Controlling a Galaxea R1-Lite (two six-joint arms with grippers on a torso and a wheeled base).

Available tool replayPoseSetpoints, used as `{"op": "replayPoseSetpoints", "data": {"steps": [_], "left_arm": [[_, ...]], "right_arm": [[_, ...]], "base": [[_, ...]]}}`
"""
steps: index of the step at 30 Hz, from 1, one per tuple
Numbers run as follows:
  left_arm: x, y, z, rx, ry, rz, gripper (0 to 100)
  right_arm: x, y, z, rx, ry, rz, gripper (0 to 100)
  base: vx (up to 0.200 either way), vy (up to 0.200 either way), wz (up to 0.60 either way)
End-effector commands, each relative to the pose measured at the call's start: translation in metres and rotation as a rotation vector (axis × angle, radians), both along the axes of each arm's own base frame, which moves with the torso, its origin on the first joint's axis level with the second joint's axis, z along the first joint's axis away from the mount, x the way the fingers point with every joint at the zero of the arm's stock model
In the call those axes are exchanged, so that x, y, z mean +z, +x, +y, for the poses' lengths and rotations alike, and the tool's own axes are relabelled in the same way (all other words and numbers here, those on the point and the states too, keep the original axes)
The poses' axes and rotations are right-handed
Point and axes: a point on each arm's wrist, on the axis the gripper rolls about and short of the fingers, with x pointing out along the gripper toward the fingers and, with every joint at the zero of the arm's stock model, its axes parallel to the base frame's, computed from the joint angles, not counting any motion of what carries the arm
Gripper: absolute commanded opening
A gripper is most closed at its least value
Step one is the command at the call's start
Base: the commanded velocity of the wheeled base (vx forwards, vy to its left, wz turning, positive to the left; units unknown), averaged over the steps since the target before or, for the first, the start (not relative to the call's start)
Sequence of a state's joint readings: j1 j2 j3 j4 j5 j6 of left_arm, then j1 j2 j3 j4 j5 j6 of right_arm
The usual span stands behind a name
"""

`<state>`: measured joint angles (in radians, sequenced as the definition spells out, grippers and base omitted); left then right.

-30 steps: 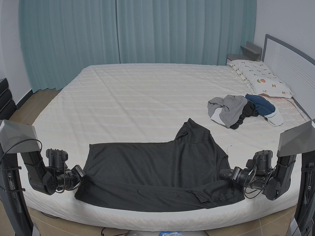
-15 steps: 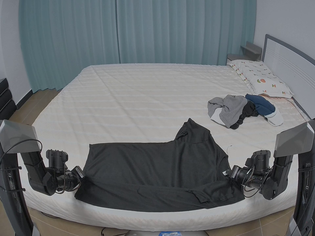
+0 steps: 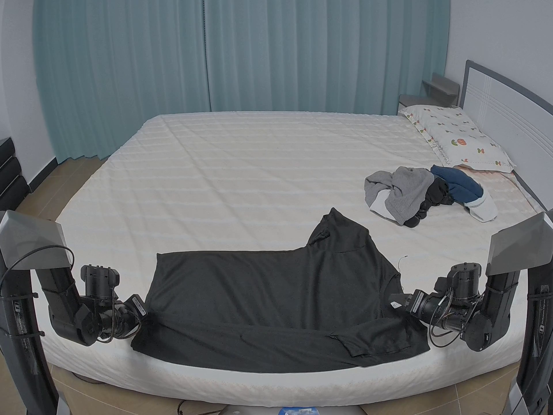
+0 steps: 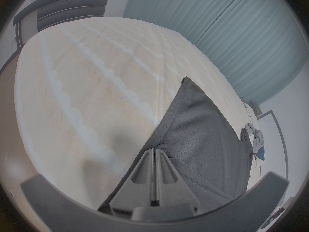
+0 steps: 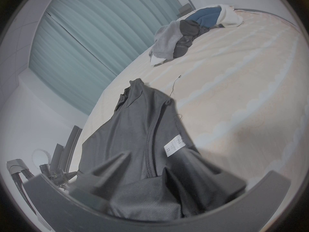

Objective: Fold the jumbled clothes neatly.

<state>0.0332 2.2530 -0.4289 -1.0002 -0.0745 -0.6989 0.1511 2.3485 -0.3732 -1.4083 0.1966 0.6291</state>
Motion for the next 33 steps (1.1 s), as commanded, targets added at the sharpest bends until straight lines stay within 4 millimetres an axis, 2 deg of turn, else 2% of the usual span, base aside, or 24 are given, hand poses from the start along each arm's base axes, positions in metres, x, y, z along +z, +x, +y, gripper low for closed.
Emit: {"op": "replayPoseSetpoints", "data": {"steps": [1,7,8,13,17,33], "left_arm": [[0.000,-0.001,0.000,0.000,0.000,0.002,0],[-0.001,-0.001,0.000,-0.001,-0.001,0.005,0],[-0.001,-0.001,0.000,0.000,0.000,0.005,0],[-0.001,-0.001,-0.001,-0.003,-0.001,0.005,0],[-0.001,-0.001,-0.001,-0.002,0.000,0.006,0],[-0.003,-0.002,-0.001,-0.005,0.037,0.013,0]], "right_arm": [[-0.002,-0.003,0.002,0.027,-0.003,0.013,100],[-0.010,-0.003,0.008,0.065,-0.025,0.024,100],[-0.012,-0.003,0.008,0.080,-0.030,0.026,0],[-0.021,-0.006,0.007,0.113,-0.061,0.046,0],[-0.020,-0.007,0.005,0.102,-0.057,0.035,0],[-0.003,0.008,-0.010,0.032,-0.038,-0.065,0]], "base": [[0.000,0.000,0.00],[0.000,0.000,0.00],[0.000,0.000,0.00],[0.000,0.000,0.00],[0.000,0.000,0.00],[0.000,0.000,0.00]]}}
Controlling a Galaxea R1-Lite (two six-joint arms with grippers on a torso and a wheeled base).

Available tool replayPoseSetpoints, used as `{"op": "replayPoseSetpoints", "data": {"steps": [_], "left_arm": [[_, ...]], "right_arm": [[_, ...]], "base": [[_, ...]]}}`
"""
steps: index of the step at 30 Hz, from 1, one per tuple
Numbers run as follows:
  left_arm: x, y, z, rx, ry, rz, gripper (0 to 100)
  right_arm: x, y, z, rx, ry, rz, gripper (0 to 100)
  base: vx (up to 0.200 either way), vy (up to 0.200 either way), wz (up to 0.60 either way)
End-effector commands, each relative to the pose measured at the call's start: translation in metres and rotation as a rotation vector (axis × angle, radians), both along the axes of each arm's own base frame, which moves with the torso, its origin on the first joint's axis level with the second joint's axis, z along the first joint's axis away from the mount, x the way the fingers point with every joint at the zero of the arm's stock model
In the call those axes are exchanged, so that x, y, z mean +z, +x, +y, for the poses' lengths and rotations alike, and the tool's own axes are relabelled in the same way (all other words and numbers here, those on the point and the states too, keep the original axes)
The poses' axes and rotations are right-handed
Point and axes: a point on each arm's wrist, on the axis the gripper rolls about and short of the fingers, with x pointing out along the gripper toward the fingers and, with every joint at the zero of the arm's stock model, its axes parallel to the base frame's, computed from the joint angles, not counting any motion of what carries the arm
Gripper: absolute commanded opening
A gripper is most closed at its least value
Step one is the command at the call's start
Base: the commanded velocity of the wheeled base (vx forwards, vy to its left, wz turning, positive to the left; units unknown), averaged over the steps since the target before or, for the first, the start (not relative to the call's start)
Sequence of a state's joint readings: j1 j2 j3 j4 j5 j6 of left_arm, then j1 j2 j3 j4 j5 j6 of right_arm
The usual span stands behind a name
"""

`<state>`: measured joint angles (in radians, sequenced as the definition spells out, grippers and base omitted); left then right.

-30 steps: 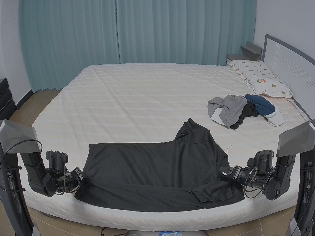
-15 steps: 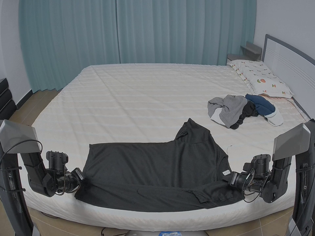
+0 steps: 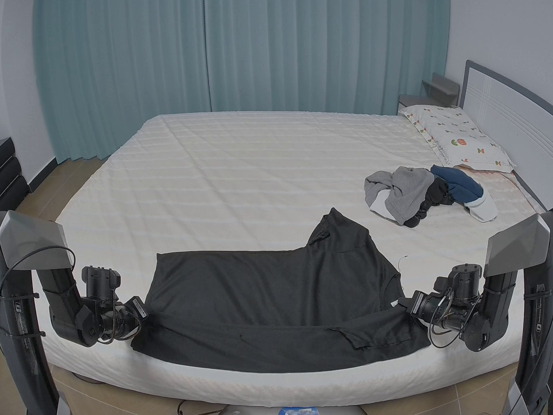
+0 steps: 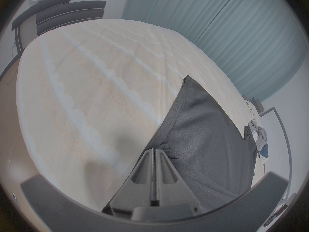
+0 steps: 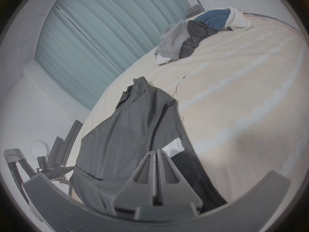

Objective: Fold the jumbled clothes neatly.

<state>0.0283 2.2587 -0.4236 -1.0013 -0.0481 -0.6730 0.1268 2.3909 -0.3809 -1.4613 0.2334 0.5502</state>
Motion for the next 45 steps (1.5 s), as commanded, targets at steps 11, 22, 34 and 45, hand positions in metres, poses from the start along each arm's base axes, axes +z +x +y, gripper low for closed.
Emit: {"op": "replayPoseSetpoints", "data": {"steps": [11,22,34,45], "left_arm": [[-0.001,0.000,0.000,0.002,0.000,0.004,0],[0.019,-0.007,0.000,-0.022,0.034,-0.045,0],[0.030,-0.013,-0.002,-0.036,0.071,-0.072,0],[0.029,-0.014,-0.004,-0.038,0.060,-0.068,0]], "right_arm": [[0.000,0.010,-0.001,-0.043,0.056,-0.008,0],[0.006,0.006,0.000,-0.098,0.105,0.005,100],[0.018,0.001,-0.007,-0.225,0.295,0.051,100],[0.015,0.004,-0.017,-0.282,0.384,0.081,100]], "base": [[0.000,0.000,0.00],[0.000,0.000,0.00],[0.000,0.000,0.00],[0.000,0.000,0.00]]}}
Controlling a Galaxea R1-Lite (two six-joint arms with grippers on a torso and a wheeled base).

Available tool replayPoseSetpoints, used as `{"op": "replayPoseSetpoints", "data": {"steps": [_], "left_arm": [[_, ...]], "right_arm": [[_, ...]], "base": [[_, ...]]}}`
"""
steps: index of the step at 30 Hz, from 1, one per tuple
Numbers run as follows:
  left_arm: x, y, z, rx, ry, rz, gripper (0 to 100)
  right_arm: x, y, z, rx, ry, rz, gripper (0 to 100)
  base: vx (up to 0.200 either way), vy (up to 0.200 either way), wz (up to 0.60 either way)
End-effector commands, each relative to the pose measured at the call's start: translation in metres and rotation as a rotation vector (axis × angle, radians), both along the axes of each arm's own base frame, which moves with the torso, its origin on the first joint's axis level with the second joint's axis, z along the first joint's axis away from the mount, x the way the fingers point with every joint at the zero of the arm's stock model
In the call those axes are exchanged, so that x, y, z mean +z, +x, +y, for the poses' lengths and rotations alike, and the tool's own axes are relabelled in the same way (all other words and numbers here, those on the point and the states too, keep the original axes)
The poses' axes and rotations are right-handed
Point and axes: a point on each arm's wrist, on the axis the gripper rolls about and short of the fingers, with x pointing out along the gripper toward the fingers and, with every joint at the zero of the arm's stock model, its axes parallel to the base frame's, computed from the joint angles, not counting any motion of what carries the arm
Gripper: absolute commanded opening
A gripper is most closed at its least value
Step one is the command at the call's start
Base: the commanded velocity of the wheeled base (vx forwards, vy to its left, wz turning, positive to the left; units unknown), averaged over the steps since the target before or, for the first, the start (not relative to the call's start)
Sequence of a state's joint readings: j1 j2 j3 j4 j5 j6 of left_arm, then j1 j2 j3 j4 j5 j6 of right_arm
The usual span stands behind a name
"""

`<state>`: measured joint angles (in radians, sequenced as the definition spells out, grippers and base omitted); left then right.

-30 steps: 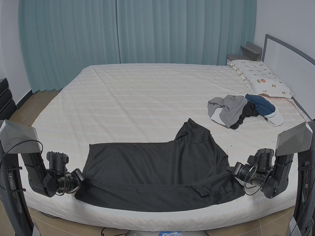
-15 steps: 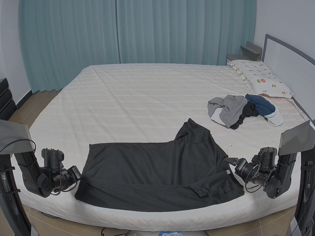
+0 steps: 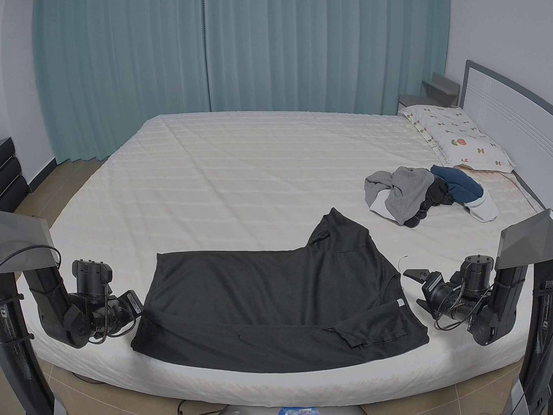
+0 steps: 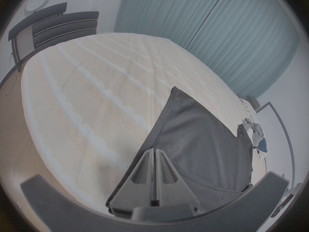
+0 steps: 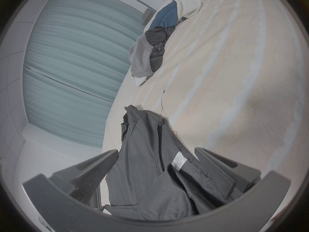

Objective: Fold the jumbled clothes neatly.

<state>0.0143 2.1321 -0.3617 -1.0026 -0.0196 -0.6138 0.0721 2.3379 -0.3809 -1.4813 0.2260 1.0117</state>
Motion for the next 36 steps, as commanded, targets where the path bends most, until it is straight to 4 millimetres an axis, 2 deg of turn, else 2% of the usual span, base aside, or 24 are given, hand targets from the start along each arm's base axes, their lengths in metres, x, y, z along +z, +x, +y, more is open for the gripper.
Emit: {"op": "replayPoseSetpoints", "data": {"steps": [1,21,30,36], "left_arm": [[0.000,0.000,-0.001,-0.007,-0.005,-0.001,0],[-0.005,0.000,-0.012,-0.031,0.005,0.019,0],[-0.006,0.000,-0.010,-0.024,0.005,0.024,0],[-0.006,-0.001,-0.010,-0.024,0.011,0.024,0]], "right_arm": [[-0.003,0.000,-0.001,0.000,0.002,0.011,100],[-0.004,-0.001,-0.001,0.002,0.004,0.016,100],[-0.004,-0.001,0.000,0.004,0.004,0.016,100],[-0.003,-0.001,0.000,0.004,0.004,0.014,100]], "base": [[0.000,0.000,0.00],[0.000,0.000,0.00],[0.000,0.200,0.00],[0.000,0.000,0.00]]}}
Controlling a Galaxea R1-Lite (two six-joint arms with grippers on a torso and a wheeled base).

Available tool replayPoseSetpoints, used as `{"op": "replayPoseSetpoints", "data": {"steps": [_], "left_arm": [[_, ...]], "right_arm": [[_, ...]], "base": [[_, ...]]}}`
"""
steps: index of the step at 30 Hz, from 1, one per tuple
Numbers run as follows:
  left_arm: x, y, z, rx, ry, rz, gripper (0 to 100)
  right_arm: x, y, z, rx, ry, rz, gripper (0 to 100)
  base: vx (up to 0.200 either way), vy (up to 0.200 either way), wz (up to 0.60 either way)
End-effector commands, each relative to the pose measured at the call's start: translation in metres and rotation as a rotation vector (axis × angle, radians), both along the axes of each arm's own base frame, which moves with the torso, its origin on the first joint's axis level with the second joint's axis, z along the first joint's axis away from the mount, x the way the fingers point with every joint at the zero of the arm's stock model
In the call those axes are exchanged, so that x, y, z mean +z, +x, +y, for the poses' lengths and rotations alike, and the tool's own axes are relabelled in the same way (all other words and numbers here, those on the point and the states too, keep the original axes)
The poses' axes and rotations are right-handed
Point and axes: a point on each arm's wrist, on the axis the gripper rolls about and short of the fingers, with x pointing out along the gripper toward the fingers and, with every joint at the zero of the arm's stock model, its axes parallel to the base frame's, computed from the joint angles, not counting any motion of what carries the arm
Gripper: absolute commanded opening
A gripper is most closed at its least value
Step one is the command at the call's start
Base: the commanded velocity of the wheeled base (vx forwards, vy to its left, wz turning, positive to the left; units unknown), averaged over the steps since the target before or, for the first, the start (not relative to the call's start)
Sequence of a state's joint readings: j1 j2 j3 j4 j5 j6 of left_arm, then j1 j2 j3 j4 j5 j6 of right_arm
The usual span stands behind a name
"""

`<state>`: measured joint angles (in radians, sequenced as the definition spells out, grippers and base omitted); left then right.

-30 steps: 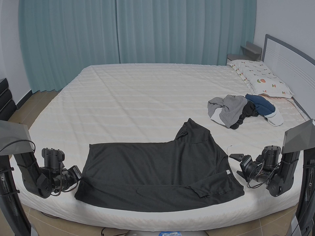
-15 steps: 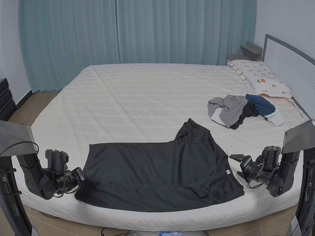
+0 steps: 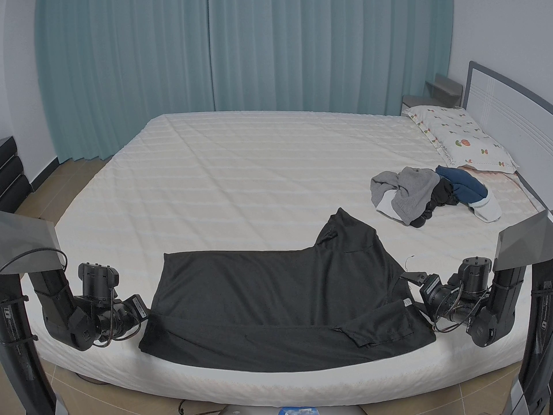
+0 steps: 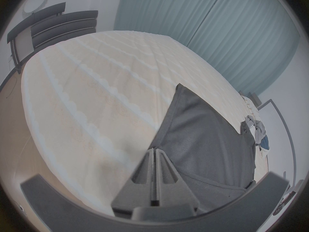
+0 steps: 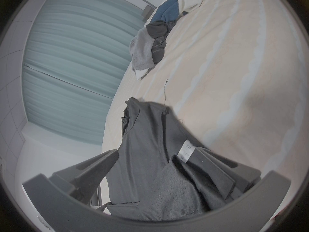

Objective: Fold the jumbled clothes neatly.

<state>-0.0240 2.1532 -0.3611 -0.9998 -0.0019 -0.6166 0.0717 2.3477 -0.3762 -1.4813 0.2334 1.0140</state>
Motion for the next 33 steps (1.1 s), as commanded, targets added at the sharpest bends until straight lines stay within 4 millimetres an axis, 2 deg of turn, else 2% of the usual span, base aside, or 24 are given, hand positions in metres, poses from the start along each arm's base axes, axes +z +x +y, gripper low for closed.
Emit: {"op": "replayPoseSetpoints", "data": {"steps": [1,18,19,25,30,32,33], "left_arm": [[0.000,-0.001,0.000,-0.001,0.001,0.001,0],[0.001,-0.002,-0.021,-0.018,-0.068,-0.001,0],[0.001,-0.002,-0.021,-0.014,-0.071,0.000,100],[0.007,0.005,-0.021,0.020,-0.102,-0.043,100],[0.029,0.015,-0.018,0.028,-0.112,-0.179,100],[0.033,0.018,-0.016,0.034,-0.113,-0.196,100],[0.038,0.027,-0.013,0.044,-0.119,-0.230,100]], "right_arm": [[-0.001,0.000,0.000,0.000,0.000,0.002,100],[-0.002,0.001,0.002,0.004,-0.002,0.003,100],[-0.002,0.001,0.002,0.006,-0.002,0.002,100],[-0.002,0.001,0.002,0.006,-0.002,0.002,100],[-0.002,0.001,0.002,0.007,-0.002,0.003,100],[-0.002,0.001,0.002,0.007,-0.002,0.003,100],[-0.003,0.001,0.003,0.009,-0.004,0.004,100]], "base": [[0.000,0.000,0.00],[0.000,0.000,0.00],[0.000,0.000,0.00],[0.000,0.000,0.00],[0.000,0.000,0.00],[0.000,0.000,0.00],[0.000,0.000,0.00]]}}
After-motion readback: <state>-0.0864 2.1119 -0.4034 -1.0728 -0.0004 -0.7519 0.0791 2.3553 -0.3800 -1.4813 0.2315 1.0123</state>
